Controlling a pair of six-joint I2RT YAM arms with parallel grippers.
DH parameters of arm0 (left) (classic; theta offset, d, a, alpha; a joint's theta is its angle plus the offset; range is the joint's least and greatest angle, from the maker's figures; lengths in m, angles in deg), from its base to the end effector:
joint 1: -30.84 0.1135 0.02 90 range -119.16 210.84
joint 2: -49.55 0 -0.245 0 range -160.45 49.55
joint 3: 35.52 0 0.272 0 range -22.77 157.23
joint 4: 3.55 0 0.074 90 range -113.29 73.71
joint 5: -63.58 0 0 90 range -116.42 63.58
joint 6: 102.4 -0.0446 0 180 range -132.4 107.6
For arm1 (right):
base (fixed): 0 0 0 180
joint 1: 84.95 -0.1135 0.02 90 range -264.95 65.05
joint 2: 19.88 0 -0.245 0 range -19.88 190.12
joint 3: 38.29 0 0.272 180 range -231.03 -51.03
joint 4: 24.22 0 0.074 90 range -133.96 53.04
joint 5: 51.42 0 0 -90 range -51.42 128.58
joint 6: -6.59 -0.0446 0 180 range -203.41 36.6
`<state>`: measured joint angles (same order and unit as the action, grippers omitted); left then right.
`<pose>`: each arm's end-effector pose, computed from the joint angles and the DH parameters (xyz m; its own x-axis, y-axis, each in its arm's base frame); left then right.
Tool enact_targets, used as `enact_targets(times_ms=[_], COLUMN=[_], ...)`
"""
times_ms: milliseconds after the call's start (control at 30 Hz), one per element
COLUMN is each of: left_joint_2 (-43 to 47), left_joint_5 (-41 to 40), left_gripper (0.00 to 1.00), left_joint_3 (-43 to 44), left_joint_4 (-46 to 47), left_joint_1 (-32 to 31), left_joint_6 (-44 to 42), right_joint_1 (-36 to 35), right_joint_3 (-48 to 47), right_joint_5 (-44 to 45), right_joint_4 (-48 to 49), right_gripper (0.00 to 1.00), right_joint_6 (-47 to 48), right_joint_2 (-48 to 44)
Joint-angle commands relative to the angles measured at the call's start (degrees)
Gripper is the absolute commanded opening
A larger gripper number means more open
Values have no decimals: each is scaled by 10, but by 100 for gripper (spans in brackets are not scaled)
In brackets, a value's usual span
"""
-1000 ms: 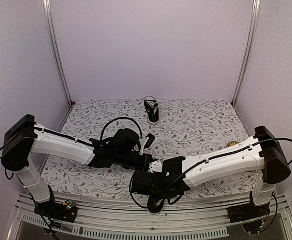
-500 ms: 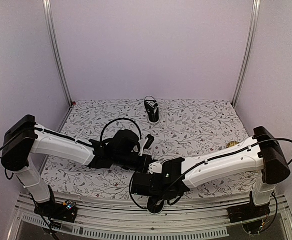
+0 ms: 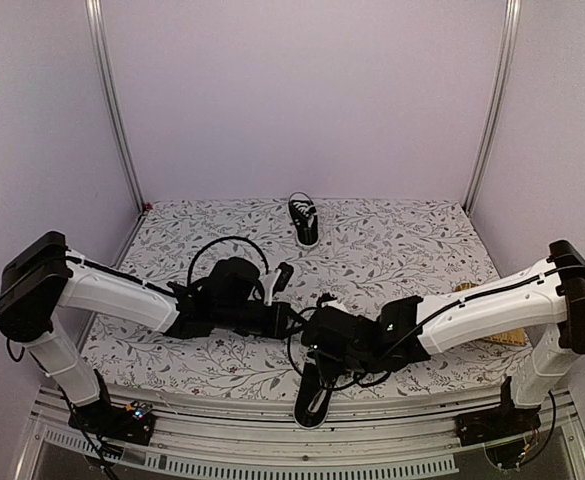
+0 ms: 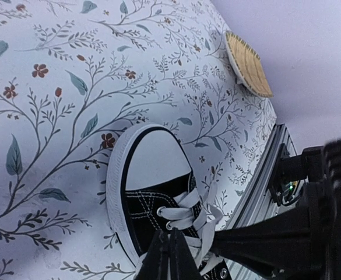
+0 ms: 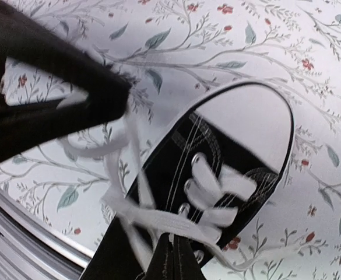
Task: Tie the shoes
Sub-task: Adjust the shoelace on the shoe.
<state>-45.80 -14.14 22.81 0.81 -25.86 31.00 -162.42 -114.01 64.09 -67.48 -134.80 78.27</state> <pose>0.1892 -0.3053 0.1302 -0.8440 0.0620 -0.5328 0.4612 0.5909 -0.6618 0.0954 0.3406 0.1481 -0.7818 -0.2669 -0.5636 -0.3713 0.9253 0.0768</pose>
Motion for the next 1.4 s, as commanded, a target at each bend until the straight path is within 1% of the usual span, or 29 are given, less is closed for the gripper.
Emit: enact_targets(times_ms=[0,100,267,433,633,700,733,767,833,900,1000,1233,1367], left_joint_2=[-18,-22,-13,-13,-11,-11,-11,-12,-12,-11,-9,-9,-11], left_joint_5=[7,10,19,52,59,59,57,56,54,52,50,48,48], left_gripper=[0,0,0,0,0,0,0,0,0,0,0,0,0], left_joint_3=[19,30,22,-5,-21,-21,-20,-19,-18,-17,-14,-7,-2], left_joint_4=[41,42,48,68,74,73,73,72,71,70,67,60,55], left_joint_1=[30,36,36,34,24,19,17,16,16,14,14,14,13], left_joint_6=[1,1,4,6,3,2,2,2,3,5,6,7,7], right_joint_1=[75,106,116,116,116,112,111,112,115,124,135,144,149], right_joint_3=[40,54,77,133,182,204,216,225,235,236,237,230,216], right_joint_5=[-57,-103,-185,-290,-381,-385,-383,-372,-342,-329,-317,-304,-322], right_joint_4=[144,180,177,189,201,226,240,247,248,244,254,293,312], right_gripper=[2,2,2,2,2,3,6,12,22,29,37,41,44], right_joint_6=[86,133,176,164,138,137,141,146,152,160,175,224,261], right_joint_2=[-43,-72,-112,-160,-188,-204,-214,-222,-233,-233,-224,-181,-155])
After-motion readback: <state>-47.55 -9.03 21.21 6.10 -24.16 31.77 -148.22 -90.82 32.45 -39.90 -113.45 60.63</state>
